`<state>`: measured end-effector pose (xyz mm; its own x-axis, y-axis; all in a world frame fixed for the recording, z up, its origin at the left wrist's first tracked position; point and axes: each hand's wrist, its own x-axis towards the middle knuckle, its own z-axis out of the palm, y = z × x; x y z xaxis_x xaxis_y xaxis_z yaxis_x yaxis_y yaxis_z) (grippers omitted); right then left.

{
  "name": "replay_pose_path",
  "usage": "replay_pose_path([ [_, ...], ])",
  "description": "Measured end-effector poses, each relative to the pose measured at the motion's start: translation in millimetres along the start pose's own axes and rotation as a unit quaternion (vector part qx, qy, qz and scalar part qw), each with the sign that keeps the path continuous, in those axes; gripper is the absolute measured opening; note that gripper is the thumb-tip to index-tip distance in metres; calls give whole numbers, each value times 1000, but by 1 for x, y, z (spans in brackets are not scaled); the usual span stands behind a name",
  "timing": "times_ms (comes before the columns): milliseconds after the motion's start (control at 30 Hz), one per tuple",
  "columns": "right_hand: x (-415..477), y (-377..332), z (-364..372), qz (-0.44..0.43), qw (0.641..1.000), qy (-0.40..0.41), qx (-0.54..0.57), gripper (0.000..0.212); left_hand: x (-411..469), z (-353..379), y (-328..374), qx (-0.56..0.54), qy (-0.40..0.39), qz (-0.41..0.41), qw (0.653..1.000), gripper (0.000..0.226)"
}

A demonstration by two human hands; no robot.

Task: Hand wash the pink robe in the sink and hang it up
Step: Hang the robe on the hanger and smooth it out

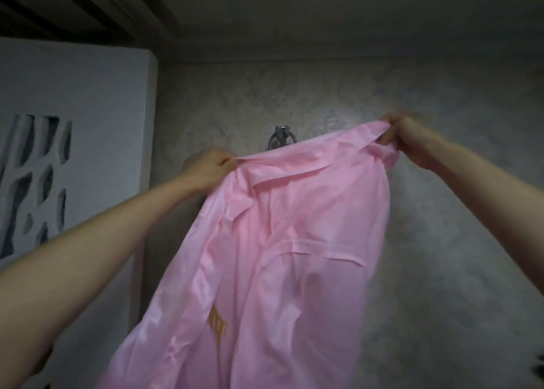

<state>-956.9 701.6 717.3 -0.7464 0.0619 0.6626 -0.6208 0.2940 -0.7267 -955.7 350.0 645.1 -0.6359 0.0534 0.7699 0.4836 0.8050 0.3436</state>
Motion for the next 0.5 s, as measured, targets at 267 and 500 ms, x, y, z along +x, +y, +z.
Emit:
replay_pose_path([
  [267, -30, -3, 1, 77, 934, -255, -238, 61, 2, 7, 34, -473, 29, -162, 866, 20],
  [500, -76, -17, 118, -302, 900, -139, -282, 92, 21, 22, 76, -403, 24, -147, 903, 18],
])
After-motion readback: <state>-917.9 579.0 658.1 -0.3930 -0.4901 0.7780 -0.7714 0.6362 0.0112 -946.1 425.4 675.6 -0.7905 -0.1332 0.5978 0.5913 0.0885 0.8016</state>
